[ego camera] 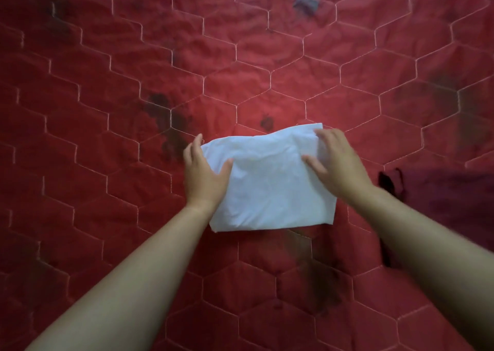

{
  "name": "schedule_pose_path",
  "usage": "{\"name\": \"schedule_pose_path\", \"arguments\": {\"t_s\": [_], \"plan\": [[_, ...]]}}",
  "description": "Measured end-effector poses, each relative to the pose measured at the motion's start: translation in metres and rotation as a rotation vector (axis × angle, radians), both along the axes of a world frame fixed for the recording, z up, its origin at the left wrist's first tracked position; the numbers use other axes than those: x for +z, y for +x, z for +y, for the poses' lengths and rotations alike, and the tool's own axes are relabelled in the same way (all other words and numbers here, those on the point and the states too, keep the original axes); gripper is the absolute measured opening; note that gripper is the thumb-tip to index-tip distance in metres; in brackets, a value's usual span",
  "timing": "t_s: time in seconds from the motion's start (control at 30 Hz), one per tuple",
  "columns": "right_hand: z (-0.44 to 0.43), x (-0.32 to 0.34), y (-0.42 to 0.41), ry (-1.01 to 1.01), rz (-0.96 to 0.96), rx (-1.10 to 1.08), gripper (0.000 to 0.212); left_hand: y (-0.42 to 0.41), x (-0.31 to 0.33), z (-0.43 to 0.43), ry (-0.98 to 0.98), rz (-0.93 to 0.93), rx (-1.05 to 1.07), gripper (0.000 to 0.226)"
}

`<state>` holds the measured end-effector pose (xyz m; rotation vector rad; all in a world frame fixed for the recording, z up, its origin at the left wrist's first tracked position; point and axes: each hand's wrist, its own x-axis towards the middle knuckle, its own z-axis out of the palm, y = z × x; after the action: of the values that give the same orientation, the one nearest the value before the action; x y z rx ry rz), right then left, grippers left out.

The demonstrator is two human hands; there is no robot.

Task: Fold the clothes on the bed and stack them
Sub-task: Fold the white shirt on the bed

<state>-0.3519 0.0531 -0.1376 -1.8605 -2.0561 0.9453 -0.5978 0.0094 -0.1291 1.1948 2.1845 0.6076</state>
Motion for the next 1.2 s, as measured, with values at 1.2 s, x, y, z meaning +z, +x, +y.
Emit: {"name": "schedule_pose_path", "arguments": {"t_s": [1.2], "plan": [[-0.064,0.028,0.002,-0.095,0.212,-0.581,0.066,0.059,0.026,-0.011,-0.051,-0.324,-0.132,0.051]]}}
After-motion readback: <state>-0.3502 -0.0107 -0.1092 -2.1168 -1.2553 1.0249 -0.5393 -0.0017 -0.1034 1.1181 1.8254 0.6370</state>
